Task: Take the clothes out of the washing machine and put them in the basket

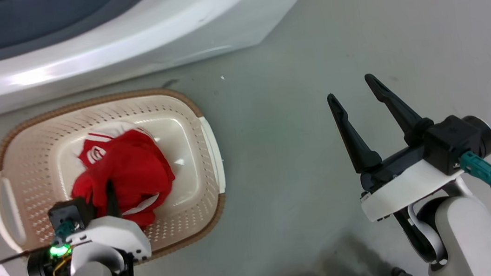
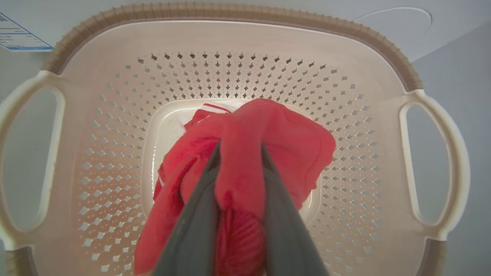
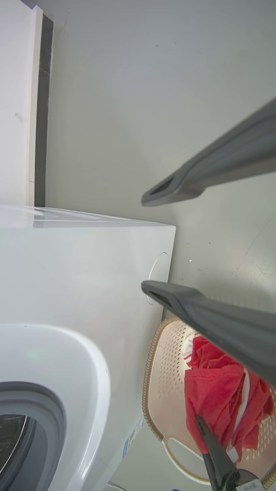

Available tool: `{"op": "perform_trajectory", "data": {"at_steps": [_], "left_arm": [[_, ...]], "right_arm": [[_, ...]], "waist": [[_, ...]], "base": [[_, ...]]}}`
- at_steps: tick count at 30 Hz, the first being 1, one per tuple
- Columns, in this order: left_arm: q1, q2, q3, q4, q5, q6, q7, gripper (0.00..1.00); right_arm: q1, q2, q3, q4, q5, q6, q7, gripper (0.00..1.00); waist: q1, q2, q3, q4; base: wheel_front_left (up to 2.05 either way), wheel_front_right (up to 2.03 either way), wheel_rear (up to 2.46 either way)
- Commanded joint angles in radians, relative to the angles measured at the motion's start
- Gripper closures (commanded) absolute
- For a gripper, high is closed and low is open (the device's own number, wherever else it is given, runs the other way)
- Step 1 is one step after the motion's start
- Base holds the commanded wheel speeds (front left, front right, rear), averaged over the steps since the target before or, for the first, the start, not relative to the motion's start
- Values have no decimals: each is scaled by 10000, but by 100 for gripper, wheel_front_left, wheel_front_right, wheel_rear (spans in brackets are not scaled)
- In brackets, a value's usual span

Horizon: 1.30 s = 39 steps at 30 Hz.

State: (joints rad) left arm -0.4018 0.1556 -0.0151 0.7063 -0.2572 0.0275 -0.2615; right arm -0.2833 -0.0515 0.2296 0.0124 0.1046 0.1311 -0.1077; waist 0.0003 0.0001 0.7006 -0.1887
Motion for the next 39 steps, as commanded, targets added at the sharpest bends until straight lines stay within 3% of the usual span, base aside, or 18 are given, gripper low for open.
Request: {"op": "perform_trajectory", "data": {"at_steps": [1, 12, 13, 15, 16, 28, 39], "left_arm": [[-253, 50, 64, 93, 53, -3, -49, 100], [-1547, 330, 421, 2457, 345, -212, -39, 97], [-1597, 349, 445, 2658, 344, -210, -39, 76], [-1683, 319, 496, 3013, 293, -234, -39, 51], [-1700, 306, 520, 3125, 282, -245, -39, 0], [-613, -229, 749, 2951, 366, -511, -39, 0], [895, -795, 820, 1564, 730, -446, -40, 0]], "right_arm": [[-219, 24, 14, 16, 72, -7, -67, 0], [-610, 21, 333, 451, 324, -7, -426, 0], [-619, 21, 337, 495, 350, -7, -444, 0], [-606, 21, 314, 598, 359, -7, -478, 0], [-586, 21, 295, 649, 381, -7, -502, 0], [48, 20, -90, 1179, 101, -7, -446, 0], [1141, 18, -512, 1180, -174, -7, 14, 0]], "waist": [[-3, -1, 472, -267], [-3, -1, 940, -714], [-3, -1, 899, -751], [-3, -1, 789, -789], [-3, -1, 712, -798], [-3, -1, -1668, -343], [-3, -1, -4189, 392]], "base": [[0, 0, 0], [0, 0, 0], [0, 0, 0], [0, 0, 0], [0, 0, 0], [0, 0, 0], [0, 0, 0]]}}
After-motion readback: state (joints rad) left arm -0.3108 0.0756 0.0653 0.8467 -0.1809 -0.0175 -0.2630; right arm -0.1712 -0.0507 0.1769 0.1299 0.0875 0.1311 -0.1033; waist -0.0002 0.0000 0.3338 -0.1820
